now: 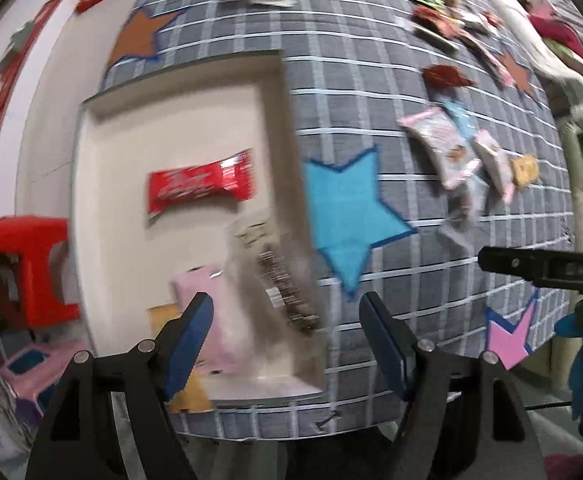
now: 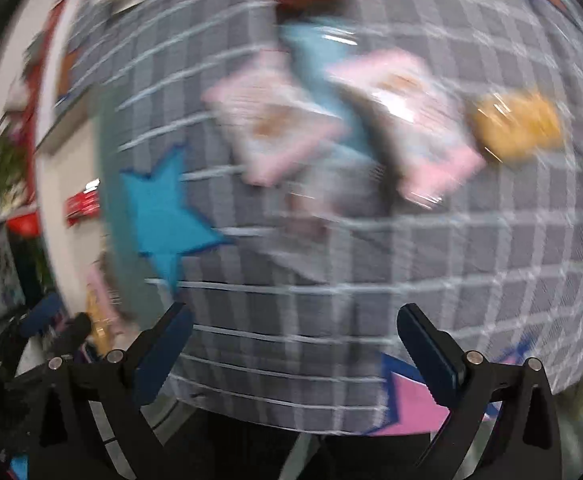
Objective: Organize snacks
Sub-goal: 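Move both tools back to the snacks, above the cranberry packet and rice cracker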
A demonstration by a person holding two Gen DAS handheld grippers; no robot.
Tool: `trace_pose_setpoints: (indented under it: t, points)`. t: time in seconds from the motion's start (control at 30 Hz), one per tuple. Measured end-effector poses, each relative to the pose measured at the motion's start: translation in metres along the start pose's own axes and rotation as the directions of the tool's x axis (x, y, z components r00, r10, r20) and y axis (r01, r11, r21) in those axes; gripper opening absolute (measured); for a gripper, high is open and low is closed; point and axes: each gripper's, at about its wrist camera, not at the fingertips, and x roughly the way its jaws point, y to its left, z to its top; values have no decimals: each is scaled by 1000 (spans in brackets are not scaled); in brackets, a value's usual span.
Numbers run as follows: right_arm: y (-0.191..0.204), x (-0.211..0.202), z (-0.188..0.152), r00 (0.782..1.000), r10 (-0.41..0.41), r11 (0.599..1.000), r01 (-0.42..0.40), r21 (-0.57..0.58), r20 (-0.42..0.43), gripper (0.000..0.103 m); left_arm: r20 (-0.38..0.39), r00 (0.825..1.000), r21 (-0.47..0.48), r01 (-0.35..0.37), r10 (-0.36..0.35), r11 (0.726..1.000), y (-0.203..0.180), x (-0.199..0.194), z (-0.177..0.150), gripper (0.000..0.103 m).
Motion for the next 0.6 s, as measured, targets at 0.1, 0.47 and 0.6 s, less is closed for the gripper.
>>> trace_pose_setpoints:
  t: [0.1,0.47,0.6]
  points:
    - [-37,5,-6,1000,-2,995,3,98,-16,103,-9,1000,41,18,-18,999,-21,0,16,79]
    - [-98,17,-31,999,7,981,3,195,-52,103,-118,974,-144,176,-194,974,-74,39,90,80]
    - [-112,20,-37,998,8,981,4,196,-62,103,-101,972,-225,185,-211,957,-82,50,112,80]
